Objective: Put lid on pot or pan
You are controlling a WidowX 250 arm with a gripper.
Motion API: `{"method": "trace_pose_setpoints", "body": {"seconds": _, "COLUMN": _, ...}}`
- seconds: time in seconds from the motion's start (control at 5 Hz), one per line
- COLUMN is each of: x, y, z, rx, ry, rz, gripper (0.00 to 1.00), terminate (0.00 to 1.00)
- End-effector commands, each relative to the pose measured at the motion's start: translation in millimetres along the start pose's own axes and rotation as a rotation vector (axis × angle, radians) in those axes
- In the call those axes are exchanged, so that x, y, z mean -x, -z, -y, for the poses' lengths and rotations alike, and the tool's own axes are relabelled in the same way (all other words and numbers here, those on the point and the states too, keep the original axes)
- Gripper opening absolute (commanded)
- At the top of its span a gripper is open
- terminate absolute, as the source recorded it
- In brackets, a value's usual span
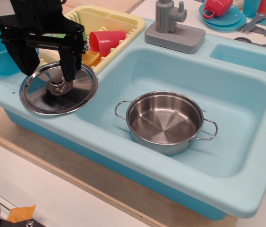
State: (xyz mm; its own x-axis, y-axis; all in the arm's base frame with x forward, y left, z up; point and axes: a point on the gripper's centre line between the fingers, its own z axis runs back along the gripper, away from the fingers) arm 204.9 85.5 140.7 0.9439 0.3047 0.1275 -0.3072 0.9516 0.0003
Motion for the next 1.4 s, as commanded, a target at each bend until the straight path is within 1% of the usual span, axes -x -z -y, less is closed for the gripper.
{"method": "trace_pose_setpoints", "body": {"seconds": 0.0, "x": -0.7, "y": 8.1, "z": -7.3, "rx": 0.012, "ry": -0.008, "rz": 0.0, "gripper": 1.0, "terminate": 0.0}}
{"method": "trace_pose_setpoints", "body": {"seconds": 0.2, "x": 2.7, "y": 13.4, "z": -8.1, "rx": 0.018, "ry": -0.007, "rz": -0.006, "gripper": 1.0, "terminate": 0.0}}
{"method": "trace_pose_setpoints", "body": {"seconds": 0.4, "x": 5.3, "y": 21.6, "z": -9.0, "rx": 0.016, "ry": -0.032, "rz": -0.025, "gripper": 1.0, "terminate": 0.0}}
{"method": "trace_pose_setpoints", "body": {"seconds": 0.6, "x": 2.8, "y": 20.4, "z": -7.4, "rx": 0.01, "ry": -0.017, "rz": -0.019, "gripper": 0.0, "terminate": 0.0}}
{"method": "trace_pose_setpoints", "body": {"seconds": 1.0, "x": 0.4, "y": 20.3, "z": -1.3, "rx": 0.014, "ry": -0.022, "rz": -0.031, "gripper": 0.0, "terminate": 0.0}}
{"method": "trace_pose_setpoints", "body": {"seconds": 1.2, "x": -0.9, "y": 3.8, "z": 15.3, "rx": 0.017, "ry": 0.008, "rz": -0.043, "gripper": 0.0, "terminate": 0.0}}
